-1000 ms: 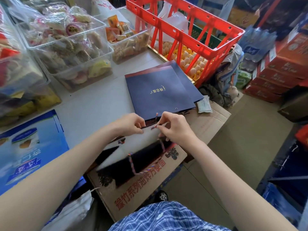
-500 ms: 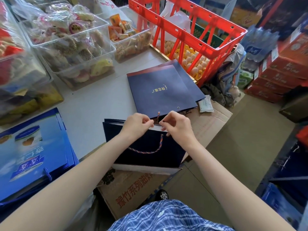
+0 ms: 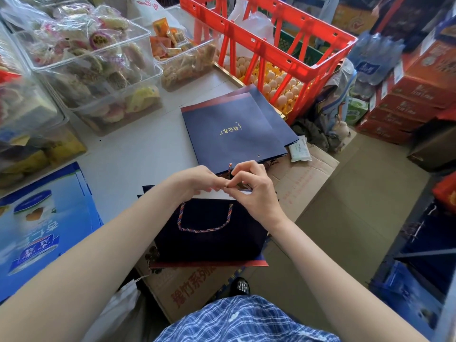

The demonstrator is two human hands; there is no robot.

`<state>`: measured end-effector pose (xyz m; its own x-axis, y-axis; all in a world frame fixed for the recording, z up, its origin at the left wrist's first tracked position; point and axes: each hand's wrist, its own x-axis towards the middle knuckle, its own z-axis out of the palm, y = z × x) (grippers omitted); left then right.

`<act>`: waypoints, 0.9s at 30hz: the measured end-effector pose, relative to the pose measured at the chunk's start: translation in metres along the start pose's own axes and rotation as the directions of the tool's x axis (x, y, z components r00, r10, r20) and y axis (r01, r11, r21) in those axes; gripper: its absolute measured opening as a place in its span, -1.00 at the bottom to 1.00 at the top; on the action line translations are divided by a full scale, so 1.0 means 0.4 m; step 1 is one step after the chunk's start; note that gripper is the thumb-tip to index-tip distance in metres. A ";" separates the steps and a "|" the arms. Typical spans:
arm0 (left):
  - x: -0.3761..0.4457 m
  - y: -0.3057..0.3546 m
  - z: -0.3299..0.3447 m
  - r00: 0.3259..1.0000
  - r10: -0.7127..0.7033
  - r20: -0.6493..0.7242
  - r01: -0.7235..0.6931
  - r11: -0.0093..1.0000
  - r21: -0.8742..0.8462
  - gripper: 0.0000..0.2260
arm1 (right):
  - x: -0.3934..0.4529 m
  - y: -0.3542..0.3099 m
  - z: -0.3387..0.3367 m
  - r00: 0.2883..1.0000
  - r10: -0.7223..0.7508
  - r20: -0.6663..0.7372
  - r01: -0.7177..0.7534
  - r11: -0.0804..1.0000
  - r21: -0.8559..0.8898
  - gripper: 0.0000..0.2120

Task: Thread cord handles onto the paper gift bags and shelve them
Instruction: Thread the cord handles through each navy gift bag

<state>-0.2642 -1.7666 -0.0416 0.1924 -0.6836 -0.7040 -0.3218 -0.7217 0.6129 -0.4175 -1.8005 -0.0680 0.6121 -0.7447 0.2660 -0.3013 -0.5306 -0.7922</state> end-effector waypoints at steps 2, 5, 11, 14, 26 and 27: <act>-0.001 -0.002 -0.004 1.000 -0.021 0.021 0.022 1.000 -0.021 -0.65 | -0.007 0.002 0.002 0.999 0.026 0.028 -0.026 1.000 0.012 -0.91; 0.003 -0.010 0.000 1.000 0.014 -0.026 -0.016 0.997 -0.071 -0.62 | -0.009 0.003 0.003 0.999 0.033 0.031 -0.034 0.998 0.050 -0.91; -0.021 -0.030 0.016 0.946 0.265 -0.185 -0.297 0.938 -0.178 -0.91 | 0.003 -0.007 0.003 0.974 0.219 0.054 -0.225 0.933 0.281 -0.95; -0.022 -0.056 0.019 0.868 0.384 -0.314 -0.446 0.882 -0.153 -0.90 | 0.014 -0.007 0.002 0.967 0.239 0.088 -0.254 0.934 0.252 -0.95; -0.005 -0.036 0.018 0.932 0.150 -0.330 -0.236 0.942 -0.238 -0.90 | 0.068 -0.010 0.005 0.920 0.323 0.220 -0.354 0.928 0.115 -0.89; -0.010 -0.025 0.009 0.956 0.105 -0.274 -0.179 0.948 -0.262 -0.93 | 0.064 -0.012 0.010 0.928 0.299 0.223 -0.333 0.933 0.136 -0.89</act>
<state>-0.2650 -1.7561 -0.0463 0.4047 -0.7588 -0.5103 -0.0971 -0.5906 0.8011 -0.3976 -1.8154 -0.0597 0.6406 -0.7596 -0.1124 -0.3855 -0.1915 -0.9026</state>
